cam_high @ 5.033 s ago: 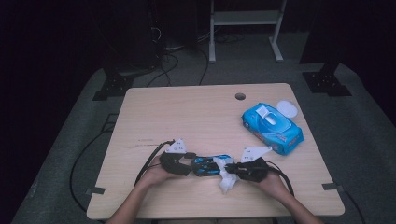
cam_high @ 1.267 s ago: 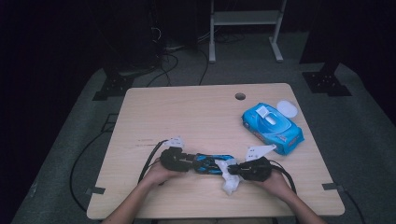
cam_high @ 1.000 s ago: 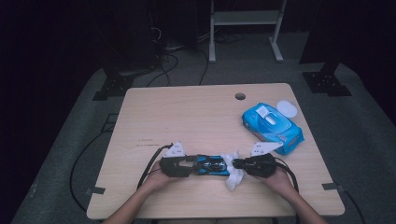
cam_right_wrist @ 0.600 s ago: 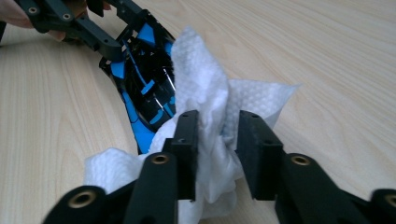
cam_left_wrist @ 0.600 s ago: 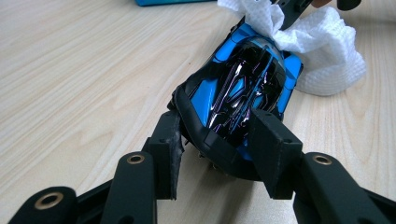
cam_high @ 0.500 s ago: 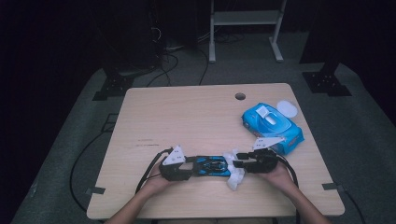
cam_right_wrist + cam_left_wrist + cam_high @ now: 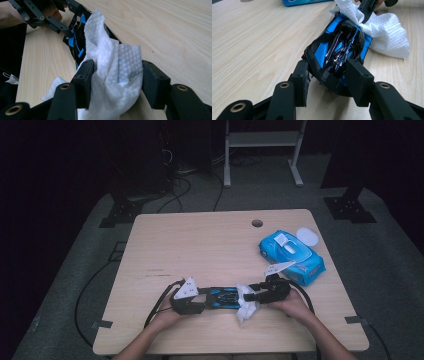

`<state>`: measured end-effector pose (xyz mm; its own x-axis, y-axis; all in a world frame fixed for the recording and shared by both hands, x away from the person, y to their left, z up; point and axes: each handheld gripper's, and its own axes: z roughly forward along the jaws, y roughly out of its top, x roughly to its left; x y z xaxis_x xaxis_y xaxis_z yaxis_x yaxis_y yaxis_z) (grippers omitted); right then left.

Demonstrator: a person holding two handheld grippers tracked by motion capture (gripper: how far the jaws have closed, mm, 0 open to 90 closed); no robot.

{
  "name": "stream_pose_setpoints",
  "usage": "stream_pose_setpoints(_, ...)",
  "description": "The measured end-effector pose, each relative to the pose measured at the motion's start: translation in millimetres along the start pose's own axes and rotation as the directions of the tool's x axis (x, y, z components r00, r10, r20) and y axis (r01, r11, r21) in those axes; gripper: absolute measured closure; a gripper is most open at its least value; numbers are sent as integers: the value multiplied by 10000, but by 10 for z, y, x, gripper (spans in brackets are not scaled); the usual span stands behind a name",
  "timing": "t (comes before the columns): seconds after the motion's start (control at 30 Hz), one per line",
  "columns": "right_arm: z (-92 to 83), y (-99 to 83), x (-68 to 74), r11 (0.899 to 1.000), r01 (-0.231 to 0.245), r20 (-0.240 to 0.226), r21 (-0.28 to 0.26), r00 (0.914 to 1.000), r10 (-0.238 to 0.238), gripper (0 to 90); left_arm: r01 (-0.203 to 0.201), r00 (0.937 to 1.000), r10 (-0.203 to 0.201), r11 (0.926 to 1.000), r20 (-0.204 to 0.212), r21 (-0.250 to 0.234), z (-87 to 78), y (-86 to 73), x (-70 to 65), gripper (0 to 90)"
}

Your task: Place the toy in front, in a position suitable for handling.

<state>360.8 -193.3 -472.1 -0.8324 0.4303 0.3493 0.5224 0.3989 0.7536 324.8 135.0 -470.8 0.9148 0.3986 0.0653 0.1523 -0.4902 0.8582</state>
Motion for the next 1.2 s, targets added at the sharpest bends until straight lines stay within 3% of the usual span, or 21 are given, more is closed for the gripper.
stream_pose_setpoints(0.1,1,0,18,9998,204,-7,-15,9998,-204,478,676,9975,-679,9975,177,186,30,13,61,430)
stream_pose_setpoints(0.17,9,6,42,9990,457,40,-27,9989,-457,480,1197,9914,-1212,9923,497,306,60,12,126,382)
stream_pose_setpoints(0.2,11,8,57,9982,600,78,-35,9982,-600,481,1610,9842,-1631,9863,695,348,80,12,164,339)
stream_pose_setpoints(0.23,14,11,72,9971,755,134,-47,9971,-754,481,2039,9710,-2084,9778,1171,493,108,8,220,316)
stream_pose_setpoints(0.33,16,14,91,9943,1068,239,-81,9940,-1065,481,2689,9407,-2805,9595,1908,843,172,5,310,294)
stream_pose_setpoints(0.37,15,15,100,9932,1157,279,-97,9929,-1154,480,2730,9350,-2839,9587,2123,798,194,9,326,299)
stream_pose_setpoints(0.4,16,20,108,9916,1292,369,-99,9910,-1288,479,2664,9338,-2778,9605,2255,803,207,19,333,325)
stream_pose_setpoints(0.43,18,26,111,9905,1373,468,-106,9895,-1367,479,2608,9351,-2709,9625,2284,741,218,34,326,371)
stream_pose_setpoints(0.47,16,35,117,9895,1443,563,-87,9880,-1436,479,2429,9439,-2522,9676,2131,693,220,49,322,376)
stream_pose_setpoints(0.5,15,42,116,9876,1566,680,-120,9855,-1554,481,2117,9576,-2192,9755,1869,593,225,75,305,377)
stream_pose_setpoints(0.6,-4,87,107,9816,1900,1252,-173,9745,-1864,497,1392,9835,-1428,9895,1114,395,240,126,271,378)
stream_pose_setpoints(0.7,-3,127,111,9752,2199,1978,-241,9573,-2109,505,652,9977,-655,9977,179,170,252,142,191,377)
stream_pose_setpoints(0.73,-1,129,117,9730,2293,2192,-266,9510,-2181,505,544,9985,-545,9984,69,118,250,138,168,379)
stream_pose_setpoints(0.83,-14,117,163,9659,2582,2605,-216,9342,-2439,514,504,9984,-502,9987,265,-63,196,126,152,417)
stream_pose_setpoints(0.9,-33,106,188,9633,2674,2621,-218,9314,-2526,521,400,9986,-397,9992,361,-63,162,125,144,442)
stream_pose_setpoints(1.13,-77,82,270,9587,2844,2667,9,9239,-2743,525,581,9953,-566,9982,789,-175,127,123,134,483)
stream_pose_setpoints(1.2,-95,59,289,9594,2821,2666,-37,9249,-2710,525,598,9945,-584,9981,865,-146,125,116,138,488)
